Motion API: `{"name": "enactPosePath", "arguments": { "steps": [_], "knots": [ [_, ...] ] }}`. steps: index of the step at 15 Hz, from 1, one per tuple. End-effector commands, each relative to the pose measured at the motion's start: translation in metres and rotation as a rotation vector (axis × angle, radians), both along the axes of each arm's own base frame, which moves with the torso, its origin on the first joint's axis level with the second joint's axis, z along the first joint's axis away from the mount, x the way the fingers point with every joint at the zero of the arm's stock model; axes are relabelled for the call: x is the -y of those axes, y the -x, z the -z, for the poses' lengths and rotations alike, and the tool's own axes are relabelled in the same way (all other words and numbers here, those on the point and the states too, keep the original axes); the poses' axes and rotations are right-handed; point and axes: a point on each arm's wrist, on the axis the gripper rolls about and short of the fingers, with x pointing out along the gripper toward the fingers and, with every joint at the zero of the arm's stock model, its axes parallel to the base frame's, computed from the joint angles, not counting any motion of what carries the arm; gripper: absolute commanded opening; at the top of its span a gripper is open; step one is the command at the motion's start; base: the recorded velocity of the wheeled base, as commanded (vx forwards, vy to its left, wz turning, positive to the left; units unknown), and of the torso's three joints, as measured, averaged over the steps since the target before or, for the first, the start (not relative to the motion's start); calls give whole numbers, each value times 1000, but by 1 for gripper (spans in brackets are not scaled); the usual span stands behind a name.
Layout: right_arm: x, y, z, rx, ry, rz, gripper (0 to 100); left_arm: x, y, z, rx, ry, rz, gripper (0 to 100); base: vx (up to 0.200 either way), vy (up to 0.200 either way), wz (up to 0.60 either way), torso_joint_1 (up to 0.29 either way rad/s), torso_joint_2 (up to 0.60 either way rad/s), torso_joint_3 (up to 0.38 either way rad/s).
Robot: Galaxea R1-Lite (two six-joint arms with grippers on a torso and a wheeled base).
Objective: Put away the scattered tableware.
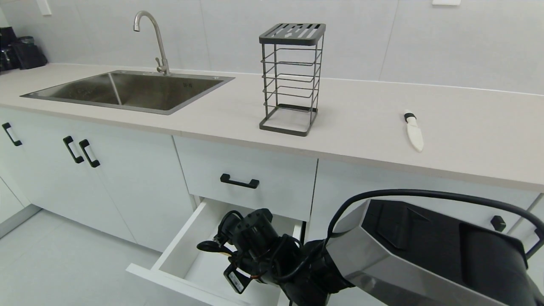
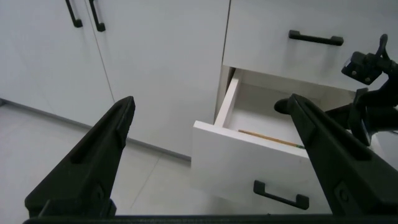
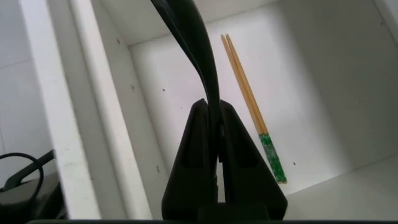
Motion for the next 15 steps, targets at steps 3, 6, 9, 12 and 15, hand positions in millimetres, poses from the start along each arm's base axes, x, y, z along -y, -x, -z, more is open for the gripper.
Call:
{"name": "enactPosePath", "arguments": {
  "steps": [3, 6, 9, 12, 15],
  "knots": [
    [4, -11, -2, 2, -14, 20, 0, 0, 0, 0, 2, 0, 0, 100, 0, 0, 0, -94, 178, 77],
    [6, -32, -13, 4, -77, 20, 0, 0, 0, 0, 2, 0, 0, 100, 0, 0, 0, 0, 0, 0],
    [10, -39, -9, 22, -34, 85, 0, 0, 0, 0, 2, 0, 0, 100, 0, 0, 0, 0, 0, 0],
    [12, -43, -3, 29, 0, 99, 0, 0, 0, 0, 2, 0, 0, 100, 0, 0, 0, 0, 0, 0],
    [7, -47, 4, 49, 14, 92, 0, 0, 0, 0, 2, 0, 0, 100, 0, 0, 0, 0, 0, 0]
  ]
}}
